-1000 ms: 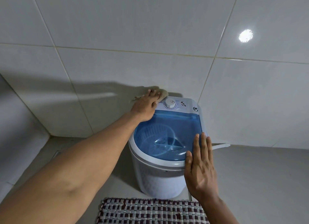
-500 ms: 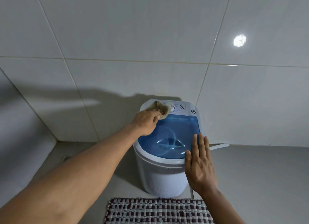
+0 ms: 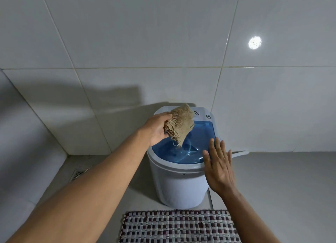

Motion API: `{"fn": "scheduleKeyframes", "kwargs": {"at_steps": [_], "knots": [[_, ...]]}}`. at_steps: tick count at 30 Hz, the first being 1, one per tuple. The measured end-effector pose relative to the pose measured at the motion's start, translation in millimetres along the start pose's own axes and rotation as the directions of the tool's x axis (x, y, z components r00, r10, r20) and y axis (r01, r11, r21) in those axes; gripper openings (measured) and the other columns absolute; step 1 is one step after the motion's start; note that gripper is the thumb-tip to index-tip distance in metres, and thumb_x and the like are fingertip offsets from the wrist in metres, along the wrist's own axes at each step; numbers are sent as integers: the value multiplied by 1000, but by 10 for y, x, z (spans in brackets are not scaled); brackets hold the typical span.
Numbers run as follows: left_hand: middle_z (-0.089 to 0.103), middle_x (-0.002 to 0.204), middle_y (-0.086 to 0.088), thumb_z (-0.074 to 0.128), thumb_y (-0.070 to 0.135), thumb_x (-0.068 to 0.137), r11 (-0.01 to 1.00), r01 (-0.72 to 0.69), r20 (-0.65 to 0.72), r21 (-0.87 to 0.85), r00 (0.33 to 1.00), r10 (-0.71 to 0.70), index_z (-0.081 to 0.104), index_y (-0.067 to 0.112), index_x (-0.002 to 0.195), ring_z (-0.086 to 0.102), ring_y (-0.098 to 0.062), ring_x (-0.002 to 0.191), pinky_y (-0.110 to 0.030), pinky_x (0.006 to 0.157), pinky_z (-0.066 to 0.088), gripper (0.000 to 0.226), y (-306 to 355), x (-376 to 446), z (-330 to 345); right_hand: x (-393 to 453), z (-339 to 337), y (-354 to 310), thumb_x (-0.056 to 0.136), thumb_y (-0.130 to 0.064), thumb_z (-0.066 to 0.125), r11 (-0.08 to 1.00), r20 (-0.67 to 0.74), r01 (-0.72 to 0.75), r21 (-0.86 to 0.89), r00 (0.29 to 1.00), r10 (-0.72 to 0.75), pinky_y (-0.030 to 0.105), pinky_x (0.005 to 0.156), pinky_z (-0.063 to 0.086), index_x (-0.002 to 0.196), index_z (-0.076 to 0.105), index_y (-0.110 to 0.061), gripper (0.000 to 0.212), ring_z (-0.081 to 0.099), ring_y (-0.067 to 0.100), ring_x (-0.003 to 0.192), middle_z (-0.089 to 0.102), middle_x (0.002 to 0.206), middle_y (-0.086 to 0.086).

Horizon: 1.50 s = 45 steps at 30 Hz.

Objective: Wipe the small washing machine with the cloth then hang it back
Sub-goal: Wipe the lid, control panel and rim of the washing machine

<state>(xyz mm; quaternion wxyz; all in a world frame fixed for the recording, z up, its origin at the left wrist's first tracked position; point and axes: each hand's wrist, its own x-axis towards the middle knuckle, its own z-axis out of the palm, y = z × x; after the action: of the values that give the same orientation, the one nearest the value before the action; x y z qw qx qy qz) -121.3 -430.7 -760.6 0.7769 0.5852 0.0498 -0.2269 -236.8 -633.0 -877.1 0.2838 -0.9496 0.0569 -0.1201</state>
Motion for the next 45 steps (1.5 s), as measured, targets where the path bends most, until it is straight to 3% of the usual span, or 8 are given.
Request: {"fn": "scheduleKeyframes", "kwargs": {"at_steps": [5, 8, 11, 14, 17, 23, 31, 45], "knots": [[74, 106, -13, 49, 15, 104, 985, 54, 177, -162, 984, -25, 64, 10, 117, 71, -24, 95, -38, 79, 61, 21, 10, -271, 232, 121, -375, -554, 99, -62, 39, 906, -170, -82, 416, 971, 167, 40, 127, 18, 159, 32, -22, 72, 22, 19, 156, 32, 166, 0], [74, 99, -14, 50, 13, 103, 960, 87, 270, -265, 963, -12, 67, 6, 112, 73, -23, 88, -35, 75, 64, 21, 32, -397, 408, 332, -700, -948, 92, -64, 50, 278, 268, -329, 903, 935, 234, 40, 100, 46, 106, 77, -23, 51, 69, 19, 103, 76, 105, 5], [76, 93, -5, 61, 13, 98, 982, -186, 93, 6, 978, 185, 72, 10, 109, 72, -15, 84, -25, 68, 61, 16, 5, -431, 498, 480, -867, -1029, 100, -39, 52, -240, 537, -505, 829, 839, 89, 40, 94, 55, 121, 71, -4, 45, 72, 29, 102, 76, 111, 19], [76, 94, 6, 74, 28, 88, 530, -461, -14, 712, 745, 667, 79, 25, 97, 71, -6, 83, -20, 77, 56, 10, -120, -429, 289, 556, -810, -953, 102, -14, 51, -207, 539, -501, 840, 811, 227, 51, 76, 63, 125, 64, -2, 30, 73, 38, 105, 75, 117, 23], [68, 105, 6, 71, 32, 89, 295, -401, 65, 867, 678, 733, 75, 26, 104, 65, -8, 93, -25, 84, 52, 16, -345, -487, -107, 685, -781, -782, 98, -5, 57, -150, 494, -476, 867, 778, 388, 54, 58, 63, 113, 65, -7, 17, 75, 36, 93, 77, 106, 19], [50, 133, 15, 68, 54, 86, 207, -287, 141, 935, 839, 526, 63, 42, 124, 47, -6, 126, -30, 103, 45, 40, -842, -622, -590, 1187, -861, -566, 98, -3, 58, 25, 333, -396, 918, 804, 493, 54, 64, 63, 105, 66, -6, 12, 75, 29, 75, 76, 97, 15], [45, 140, 21, 60, 80, 72, 7, -303, 256, 953, 817, 516, 61, 43, 130, 45, -4, 130, -29, 100, 49, 69, -960, -597, -720, 2030, -655, -688, 95, -13, 49, 981, -119, -27, 191, 992, 50, 43, 81, 50, 125, 54, -9, 31, 63, 37, 101, 70, 111, 16], [49, 139, 23, 53, 86, 72, -4, -300, 250, 954, 788, 563, 64, 46, 125, 49, -2, 127, -31, 89, 57, 67, -971, -574, -721, 1923, -41, -440, 98, -17, 47, 958, 151, 143, -249, 983, -107, 43, 116, 33, 157, 35, -30, 61, 44, 36, 140, 41, 162, 6]]}}
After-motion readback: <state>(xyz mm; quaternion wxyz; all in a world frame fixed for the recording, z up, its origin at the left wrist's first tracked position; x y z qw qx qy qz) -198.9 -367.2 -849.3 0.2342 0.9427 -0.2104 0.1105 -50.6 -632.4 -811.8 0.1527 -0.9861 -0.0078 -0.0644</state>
